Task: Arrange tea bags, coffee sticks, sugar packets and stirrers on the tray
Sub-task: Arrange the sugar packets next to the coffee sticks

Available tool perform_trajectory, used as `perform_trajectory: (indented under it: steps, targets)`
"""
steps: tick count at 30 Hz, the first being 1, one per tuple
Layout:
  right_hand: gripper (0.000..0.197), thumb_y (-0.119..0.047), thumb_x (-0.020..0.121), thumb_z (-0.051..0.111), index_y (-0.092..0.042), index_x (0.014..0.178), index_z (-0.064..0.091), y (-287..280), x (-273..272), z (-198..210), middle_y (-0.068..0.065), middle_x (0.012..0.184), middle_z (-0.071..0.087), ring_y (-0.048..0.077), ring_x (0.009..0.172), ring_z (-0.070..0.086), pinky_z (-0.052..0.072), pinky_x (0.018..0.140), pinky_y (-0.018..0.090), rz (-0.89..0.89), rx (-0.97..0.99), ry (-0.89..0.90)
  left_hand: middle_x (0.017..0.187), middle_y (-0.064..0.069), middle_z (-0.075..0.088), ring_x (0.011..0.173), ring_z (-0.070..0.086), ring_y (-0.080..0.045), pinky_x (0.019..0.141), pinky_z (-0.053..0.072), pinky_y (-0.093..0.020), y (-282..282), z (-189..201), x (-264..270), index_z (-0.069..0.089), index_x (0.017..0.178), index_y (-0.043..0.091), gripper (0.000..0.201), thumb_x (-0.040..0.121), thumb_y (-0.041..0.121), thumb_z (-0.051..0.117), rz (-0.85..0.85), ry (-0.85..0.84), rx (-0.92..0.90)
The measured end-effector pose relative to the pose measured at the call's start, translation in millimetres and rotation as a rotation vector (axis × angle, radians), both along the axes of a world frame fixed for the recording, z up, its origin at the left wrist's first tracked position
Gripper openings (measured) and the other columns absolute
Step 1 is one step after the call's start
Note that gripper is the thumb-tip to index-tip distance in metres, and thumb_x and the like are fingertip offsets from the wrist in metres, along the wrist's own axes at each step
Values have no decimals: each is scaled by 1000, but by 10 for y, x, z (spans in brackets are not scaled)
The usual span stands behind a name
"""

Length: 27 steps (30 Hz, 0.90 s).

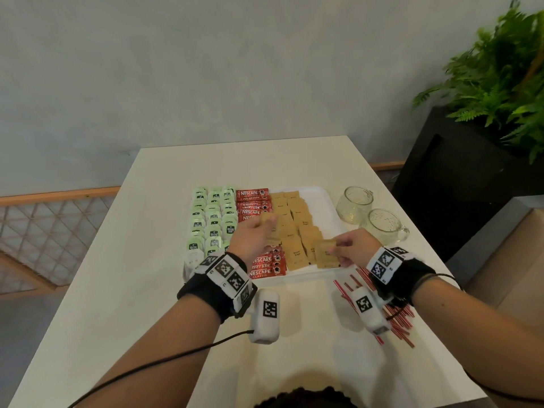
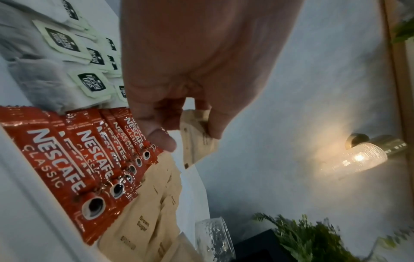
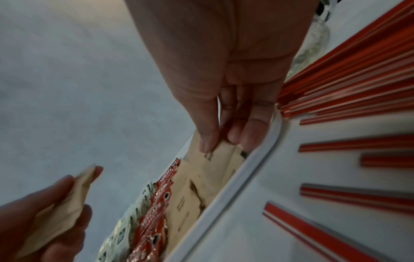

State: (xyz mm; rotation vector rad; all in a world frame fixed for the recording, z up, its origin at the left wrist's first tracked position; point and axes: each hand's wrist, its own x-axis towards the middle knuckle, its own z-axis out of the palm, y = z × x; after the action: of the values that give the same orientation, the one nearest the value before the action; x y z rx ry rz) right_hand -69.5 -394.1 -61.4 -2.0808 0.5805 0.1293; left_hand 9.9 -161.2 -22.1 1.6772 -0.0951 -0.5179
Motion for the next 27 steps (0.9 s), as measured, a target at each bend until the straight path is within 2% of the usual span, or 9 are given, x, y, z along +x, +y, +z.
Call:
perform_trajectory:
  steps: [4,10,13,15,17,19,22,25,27]
  targets:
    - [30,-12,80,77,-9,108,68,20,10,-38,8,73,68,15,60,63,54,59,21,-15,33,-26,108,-2,71,92,63,-18,61,55,-25,65,8,27,71,105,26,18,96,36,59,26,109,-81]
    - [31,-12,71,84,-11,91,61,40,44,-110,14,82,69,19,63,66,61,69,35,-17,-25,-48,96,-5,71,92,65,-23,72,57,-32,70,18,50,68,104,20,19,99,33,55,69,237,-137]
    - [33,-15,69,86,-14,92,62,50,56,-139,7,76,67,17,61,66,60,73,41,31,-77,-31,101,-7,72,92,66,-23,64,56,-30,51,7,64,66,111,17,26,100,36,52,78,284,-144]
    - [37,-19,68,87,-18,96,62,66,66,-116,2,78,67,13,60,64,59,68,36,36,-99,-20,102,-6,72,91,66,-22,60,54,-27,45,-7,69,66,113,18,28,100,37,50,59,277,-139]
    - [40,-29,68,86,-22,99,62,71,84,-75,-3,87,65,10,65,60,48,61,25,40,-156,-45,99,-5,72,86,66,-20,60,54,-27,42,-22,63,67,114,20,27,102,34,48,37,245,-146]
    - [33,-36,73,81,-24,99,64,94,113,20,-8,90,64,8,75,58,41,64,21,56,-201,-124,100,-6,71,83,68,-20,63,57,-27,18,-25,54,66,113,16,24,101,29,50,19,182,-133]
    - [21,-42,83,70,-23,91,70,202,184,243,-5,85,68,11,75,61,48,71,26,118,-88,-207,96,-6,72,77,69,-17,68,60,-30,-88,-21,53,65,102,10,16,97,22,57,-21,-2,15]
    - [27,-44,85,68,-18,82,73,332,228,376,7,74,69,13,64,60,52,68,31,212,-63,-166,87,0,72,67,66,-12,69,60,-32,-211,-32,36,65,90,16,10,94,24,63,-84,-246,186]
    - [29,-39,84,70,-14,70,69,368,219,344,4,63,64,9,58,56,49,65,29,229,-95,-123,87,2,71,68,67,-12,73,59,-34,-249,-76,20,65,88,19,9,93,27,64,-138,-317,244]
